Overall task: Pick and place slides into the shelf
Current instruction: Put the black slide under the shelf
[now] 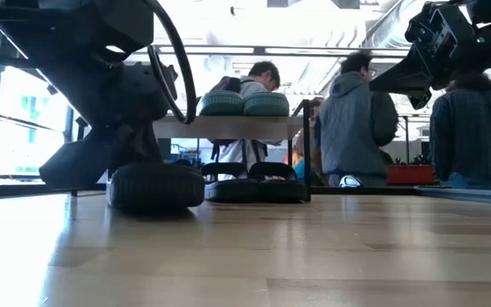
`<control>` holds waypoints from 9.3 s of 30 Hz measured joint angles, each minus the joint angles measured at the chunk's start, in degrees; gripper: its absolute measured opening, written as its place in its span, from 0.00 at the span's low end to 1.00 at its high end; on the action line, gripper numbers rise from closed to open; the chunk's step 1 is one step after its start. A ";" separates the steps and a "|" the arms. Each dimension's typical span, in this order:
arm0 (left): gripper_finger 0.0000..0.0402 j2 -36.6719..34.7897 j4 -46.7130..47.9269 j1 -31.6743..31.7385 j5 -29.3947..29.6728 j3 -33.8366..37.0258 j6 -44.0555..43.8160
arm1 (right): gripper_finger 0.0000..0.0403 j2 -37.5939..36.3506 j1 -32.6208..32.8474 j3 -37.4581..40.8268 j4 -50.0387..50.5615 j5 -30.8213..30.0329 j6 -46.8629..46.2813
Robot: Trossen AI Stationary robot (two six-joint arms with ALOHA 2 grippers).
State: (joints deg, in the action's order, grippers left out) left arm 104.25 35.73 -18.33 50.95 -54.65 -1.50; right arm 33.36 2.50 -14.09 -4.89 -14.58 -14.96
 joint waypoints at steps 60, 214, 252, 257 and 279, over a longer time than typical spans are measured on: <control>0.05 -4.61 -3.66 9.04 -0.07 -0.02 24.03 | 0.00 0.00 0.01 0.00 0.00 -0.01 0.00; 0.09 26.53 44.02 0.30 -15.55 -36.96 -32.01 | 0.00 0.00 0.02 0.02 7.98 0.02 0.00; 0.09 18.90 34.12 7.04 -11.17 -27.61 -17.14 | 0.00 0.00 0.02 0.02 8.23 0.02 0.00; 0.09 18.31 31.00 8.29 -11.96 -23.24 -15.42 | 0.00 0.00 0.02 0.02 8.35 0.00 0.00; 0.08 11.04 16.14 12.98 -7.76 -10.08 -4.18 | 0.00 0.04 0.00 -0.04 9.01 0.00 0.00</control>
State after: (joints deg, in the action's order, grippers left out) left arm 115.28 51.87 -5.35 43.18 -64.73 -5.68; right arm 33.40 2.50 -14.13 4.13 -14.58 -14.96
